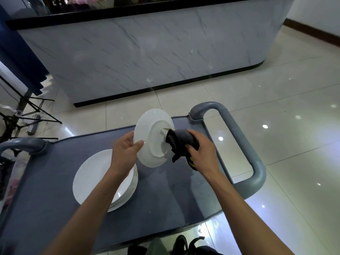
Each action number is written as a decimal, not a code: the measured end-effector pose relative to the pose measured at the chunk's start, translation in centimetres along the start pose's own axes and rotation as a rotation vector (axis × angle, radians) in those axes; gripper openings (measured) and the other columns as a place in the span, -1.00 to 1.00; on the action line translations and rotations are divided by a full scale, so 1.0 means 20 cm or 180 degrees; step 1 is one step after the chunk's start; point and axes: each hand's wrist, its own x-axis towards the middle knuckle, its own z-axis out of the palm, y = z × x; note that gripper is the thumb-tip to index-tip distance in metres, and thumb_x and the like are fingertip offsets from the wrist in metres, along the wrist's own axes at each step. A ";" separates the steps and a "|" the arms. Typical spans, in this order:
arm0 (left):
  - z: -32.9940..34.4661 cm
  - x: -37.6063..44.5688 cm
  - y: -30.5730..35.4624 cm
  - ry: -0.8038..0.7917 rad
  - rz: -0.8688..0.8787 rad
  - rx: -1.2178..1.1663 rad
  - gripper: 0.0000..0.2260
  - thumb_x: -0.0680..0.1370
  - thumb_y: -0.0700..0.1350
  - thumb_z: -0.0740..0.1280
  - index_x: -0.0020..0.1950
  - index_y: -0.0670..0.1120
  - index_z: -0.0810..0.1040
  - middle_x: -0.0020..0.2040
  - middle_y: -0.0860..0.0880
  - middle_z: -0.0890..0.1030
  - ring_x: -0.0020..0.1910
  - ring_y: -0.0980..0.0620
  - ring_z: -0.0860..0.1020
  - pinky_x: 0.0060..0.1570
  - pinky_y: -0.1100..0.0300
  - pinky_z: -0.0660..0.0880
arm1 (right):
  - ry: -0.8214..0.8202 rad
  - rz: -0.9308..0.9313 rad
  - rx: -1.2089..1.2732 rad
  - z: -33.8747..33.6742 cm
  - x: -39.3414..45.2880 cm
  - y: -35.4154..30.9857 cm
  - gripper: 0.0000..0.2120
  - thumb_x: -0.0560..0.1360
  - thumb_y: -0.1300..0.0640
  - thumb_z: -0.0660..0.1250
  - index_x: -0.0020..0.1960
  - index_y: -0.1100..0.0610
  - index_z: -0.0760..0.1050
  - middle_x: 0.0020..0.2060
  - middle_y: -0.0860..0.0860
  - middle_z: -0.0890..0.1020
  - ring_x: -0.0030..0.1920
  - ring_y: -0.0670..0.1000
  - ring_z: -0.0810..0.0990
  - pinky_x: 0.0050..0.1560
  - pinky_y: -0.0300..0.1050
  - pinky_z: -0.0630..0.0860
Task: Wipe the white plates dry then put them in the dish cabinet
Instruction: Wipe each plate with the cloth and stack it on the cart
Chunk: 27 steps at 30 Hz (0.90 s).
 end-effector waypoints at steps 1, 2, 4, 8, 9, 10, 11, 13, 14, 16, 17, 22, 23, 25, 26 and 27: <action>0.03 0.02 -0.02 -0.0017 0.0221 0.0440 -0.76 0.56 -0.26 0.38 0.20 -0.06 0.65 0.04 -0.03 0.71 0.02 -0.08 0.67 -0.04 0.00 0.61 | 0.0027 0.0022 -0.0026 -0.02 -0.01 0.01 -0.56 0.54 0.23 0.36 0.38 -0.04 0.47 0.26 -0.08 0.58 0.26 -0.05 0.53 0.31 -0.01 0.50; 0.05 0.03 -0.03 -0.0034 0.0454 0.0915 -0.76 0.56 -0.23 0.38 0.21 -0.07 0.64 0.03 0.01 0.70 0.01 -0.05 0.66 -0.06 0.07 0.59 | 0.0077 0.0031 -0.0043 -0.04 -0.02 0.03 -0.55 0.54 0.23 0.36 0.38 -0.04 0.47 0.26 -0.08 0.58 0.25 -0.05 0.53 0.31 -0.03 0.49; 0.11 0.05 -0.06 -0.0075 0.0818 0.1632 -0.76 0.56 -0.21 0.37 0.22 -0.05 0.62 -0.02 0.05 0.67 -0.06 0.00 0.63 -0.16 0.22 0.55 | 0.0205 0.0028 -0.0040 -0.08 -0.05 0.05 -0.55 0.53 0.24 0.36 0.38 -0.06 0.46 0.25 -0.09 0.58 0.23 -0.09 0.52 0.30 -0.09 0.48; 0.20 0.05 -0.12 -0.0508 0.1281 0.2271 -0.73 0.60 -0.22 0.33 0.29 -0.08 0.56 0.01 -0.11 0.67 -0.12 -0.09 0.62 -0.17 -0.01 0.64 | 0.0395 0.0063 -0.0096 -0.14 -0.09 0.09 -0.54 0.53 0.25 0.37 0.37 -0.07 0.46 0.26 -0.11 0.58 0.24 -0.10 0.52 0.30 -0.14 0.47; 0.22 0.05 -0.14 -0.0637 0.1381 0.2455 -0.73 0.60 -0.22 0.33 0.29 -0.09 0.55 -0.02 -0.14 0.67 -0.14 -0.13 0.63 -0.16 -0.05 0.63 | 0.0404 0.0068 -0.0132 -0.16 -0.10 0.10 -0.54 0.53 0.25 0.37 0.37 -0.06 0.46 0.26 -0.10 0.58 0.24 -0.10 0.53 0.31 -0.12 0.48; 0.24 0.05 -0.15 -0.0755 0.1443 0.2621 -0.73 0.59 -0.22 0.33 0.29 -0.09 0.55 -0.04 -0.15 0.67 -0.16 -0.16 0.64 -0.15 -0.07 0.63 | 0.0406 0.0068 -0.0173 -0.17 -0.11 0.11 -0.54 0.53 0.25 0.37 0.37 -0.06 0.46 0.26 -0.10 0.58 0.24 -0.08 0.53 0.32 -0.10 0.48; 0.26 0.05 -0.16 -0.0850 0.1469 0.2775 -0.73 0.59 -0.21 0.33 0.28 -0.08 0.54 -0.07 -0.15 0.67 -0.18 -0.17 0.64 -0.15 -0.07 0.62 | 0.0413 0.0062 -0.0215 -0.17 -0.12 0.12 -0.54 0.53 0.25 0.37 0.37 -0.05 0.45 0.26 -0.09 0.58 0.25 -0.06 0.53 0.32 -0.07 0.48; 0.28 0.05 -0.18 -0.0943 0.1499 0.3058 -0.73 0.58 -0.21 0.31 0.27 -0.05 0.53 -0.10 -0.14 0.67 -0.21 -0.19 0.62 -0.17 -0.03 0.60 | 0.0438 0.0066 -0.0274 -0.18 -0.14 0.14 -0.53 0.53 0.26 0.38 0.37 -0.06 0.44 0.26 -0.09 0.58 0.25 -0.05 0.53 0.32 -0.05 0.48; 0.30 0.04 -0.20 -0.0961 0.1506 0.3157 -0.71 0.56 -0.22 0.31 0.27 -0.04 0.54 -0.10 -0.15 0.67 -0.21 -0.21 0.61 -0.19 -0.01 0.58 | 0.0454 0.0082 -0.0286 -0.18 -0.15 0.14 -0.53 0.52 0.26 0.38 0.37 -0.08 0.44 0.26 -0.10 0.58 0.25 -0.06 0.53 0.31 -0.05 0.49; 0.33 0.01 -0.22 -0.0981 0.1567 0.3257 -0.67 0.51 -0.28 0.33 0.26 -0.08 0.57 -0.09 -0.17 0.68 -0.20 -0.26 0.62 -0.22 -0.03 0.56 | 0.0480 0.0114 -0.0292 -0.18 -0.17 0.15 -0.52 0.52 0.26 0.38 0.35 -0.11 0.43 0.25 -0.12 0.58 0.24 -0.07 0.53 0.31 -0.06 0.49; 0.34 0.00 -0.24 -0.0979 0.1620 0.3286 -0.65 0.47 -0.31 0.36 0.24 -0.11 0.59 -0.08 -0.19 0.69 -0.21 -0.29 0.63 -0.24 -0.05 0.56 | 0.0489 0.0134 -0.0296 -0.19 -0.18 0.16 -0.52 0.52 0.26 0.38 0.35 -0.12 0.43 0.25 -0.12 0.58 0.24 -0.07 0.53 0.31 -0.06 0.49; 0.37 -0.04 -0.32 -0.1038 0.1835 0.3326 -0.59 0.38 -0.36 0.44 0.20 -0.10 0.65 0.02 -0.13 0.72 -0.09 -0.23 0.68 -0.16 -0.09 0.62 | 0.0490 0.0258 -0.0299 -0.20 -0.21 0.18 -0.55 0.55 0.23 0.38 0.36 -0.11 0.45 0.26 -0.13 0.57 0.25 -0.08 0.52 0.33 -0.04 0.48; 0.37 -0.05 -0.34 -0.1103 0.1835 0.3294 -0.59 0.38 -0.36 0.43 0.20 -0.09 0.65 0.03 -0.12 0.72 -0.05 -0.21 0.68 -0.15 -0.09 0.64 | 0.0498 0.0292 -0.0289 -0.20 -0.22 0.19 -0.55 0.55 0.22 0.37 0.36 -0.11 0.45 0.26 -0.13 0.58 0.25 -0.08 0.53 0.34 -0.04 0.49; 0.37 -0.07 -0.38 -0.1199 0.1835 0.3235 -0.58 0.37 -0.38 0.42 0.18 -0.09 0.65 0.01 -0.11 0.71 -0.04 -0.19 0.68 -0.22 -0.06 0.63 | 0.0505 0.0340 -0.0285 -0.20 -0.23 0.20 -0.56 0.55 0.22 0.37 0.37 -0.10 0.45 0.26 -0.12 0.58 0.25 -0.08 0.53 0.34 -0.02 0.49; 0.37 -0.08 -0.39 -0.1238 0.1863 0.3226 -0.58 0.34 -0.39 0.44 0.15 -0.10 0.66 -0.01 -0.10 0.71 -0.07 -0.18 0.68 -0.25 -0.02 0.63 | 0.0492 0.0359 -0.0292 -0.20 -0.24 0.21 -0.55 0.55 0.23 0.37 0.37 -0.10 0.46 0.26 -0.13 0.57 0.25 -0.08 0.52 0.34 -0.02 0.49; 0.37 -0.09 -0.41 -0.1273 0.1895 0.3241 -0.57 0.31 -0.40 0.47 0.13 -0.11 0.67 -0.02 -0.10 0.70 -0.10 -0.18 0.68 -0.29 0.01 0.62 | 0.0471 0.0373 -0.0306 -0.20 -0.24 0.21 -0.55 0.55 0.22 0.37 0.37 -0.10 0.45 0.27 -0.13 0.57 0.26 -0.08 0.52 0.34 -0.02 0.48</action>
